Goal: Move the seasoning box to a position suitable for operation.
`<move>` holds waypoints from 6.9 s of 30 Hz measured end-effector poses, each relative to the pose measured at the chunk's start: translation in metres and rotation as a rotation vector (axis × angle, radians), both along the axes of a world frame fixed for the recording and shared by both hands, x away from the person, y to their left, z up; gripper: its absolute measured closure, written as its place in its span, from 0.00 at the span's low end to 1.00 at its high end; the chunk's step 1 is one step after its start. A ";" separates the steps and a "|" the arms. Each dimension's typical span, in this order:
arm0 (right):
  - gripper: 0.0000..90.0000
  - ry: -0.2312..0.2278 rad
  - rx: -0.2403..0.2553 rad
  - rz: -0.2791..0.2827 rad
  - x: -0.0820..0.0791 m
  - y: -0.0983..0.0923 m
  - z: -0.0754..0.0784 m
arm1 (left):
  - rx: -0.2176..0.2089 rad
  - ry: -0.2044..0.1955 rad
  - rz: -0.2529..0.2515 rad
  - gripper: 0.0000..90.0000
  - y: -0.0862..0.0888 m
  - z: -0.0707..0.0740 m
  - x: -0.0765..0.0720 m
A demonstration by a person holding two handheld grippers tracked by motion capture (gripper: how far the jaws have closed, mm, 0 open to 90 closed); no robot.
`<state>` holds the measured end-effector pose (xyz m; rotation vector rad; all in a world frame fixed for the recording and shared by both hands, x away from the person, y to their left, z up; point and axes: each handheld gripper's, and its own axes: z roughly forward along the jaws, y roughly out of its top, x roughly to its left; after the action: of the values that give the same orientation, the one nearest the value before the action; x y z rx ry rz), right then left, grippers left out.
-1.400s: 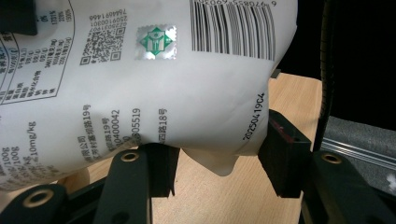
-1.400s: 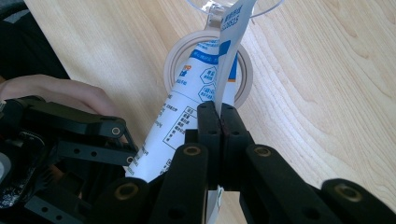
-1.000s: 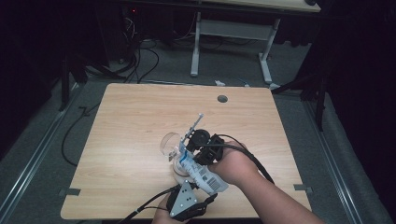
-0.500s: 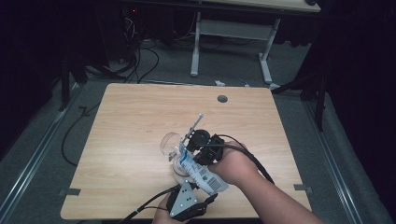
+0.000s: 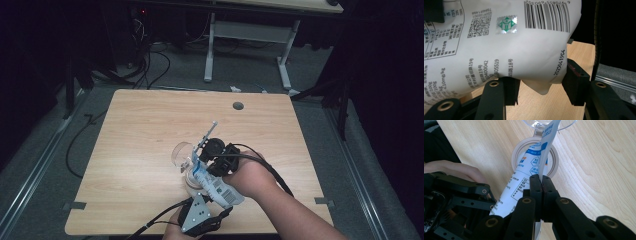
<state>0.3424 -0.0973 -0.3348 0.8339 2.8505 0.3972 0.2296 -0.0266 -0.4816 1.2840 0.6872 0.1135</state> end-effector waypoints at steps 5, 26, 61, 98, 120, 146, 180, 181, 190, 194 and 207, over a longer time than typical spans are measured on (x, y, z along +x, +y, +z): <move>1.00 -0.003 -0.002 0.000 0.000 0.000 0.000 | 0.000 -0.001 0.000 0.58 0.000 0.000 0.000; 1.00 -0.003 -0.006 0.000 0.000 0.000 -0.001 | 0.002 -0.001 -0.002 0.59 0.000 0.000 0.000; 1.00 -0.002 -0.004 0.004 0.001 0.000 -0.001 | -0.006 -0.001 -0.004 0.59 0.000 0.001 -0.001; 1.00 -0.005 -0.006 0.004 0.001 0.001 0.000 | -0.014 -0.007 -0.004 0.59 0.001 0.003 -0.001; 1.00 -0.007 -0.007 0.002 0.001 0.001 0.000 | -0.018 -0.010 -0.005 0.60 0.001 0.004 -0.001; 1.00 -0.008 -0.010 0.007 0.002 0.002 0.000 | -0.022 -0.012 -0.004 0.60 0.001 0.006 -0.001; 1.00 -0.010 -0.017 0.007 0.002 0.002 -0.001 | -0.020 -0.020 -0.004 0.60 0.002 0.005 -0.001; 1.00 -0.011 -0.017 0.009 0.002 0.002 -0.001 | -0.019 -0.020 -0.004 0.61 0.002 0.005 -0.001; 1.00 -0.011 -0.016 0.012 0.000 0.001 -0.002 | -0.011 -0.029 -0.007 0.61 0.002 0.001 -0.002; 1.00 -0.007 -0.013 0.005 -0.002 -0.001 -0.003 | 0.007 -0.038 -0.012 0.61 0.002 -0.003 -0.004; 1.00 -0.008 -0.008 0.001 -0.004 -0.005 -0.002 | 0.017 -0.036 -0.007 0.60 0.001 -0.009 -0.003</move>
<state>0.3383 -0.1023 -0.3365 0.8271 2.8433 0.3881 0.2265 -0.0252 -0.4903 1.2972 0.6524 0.1367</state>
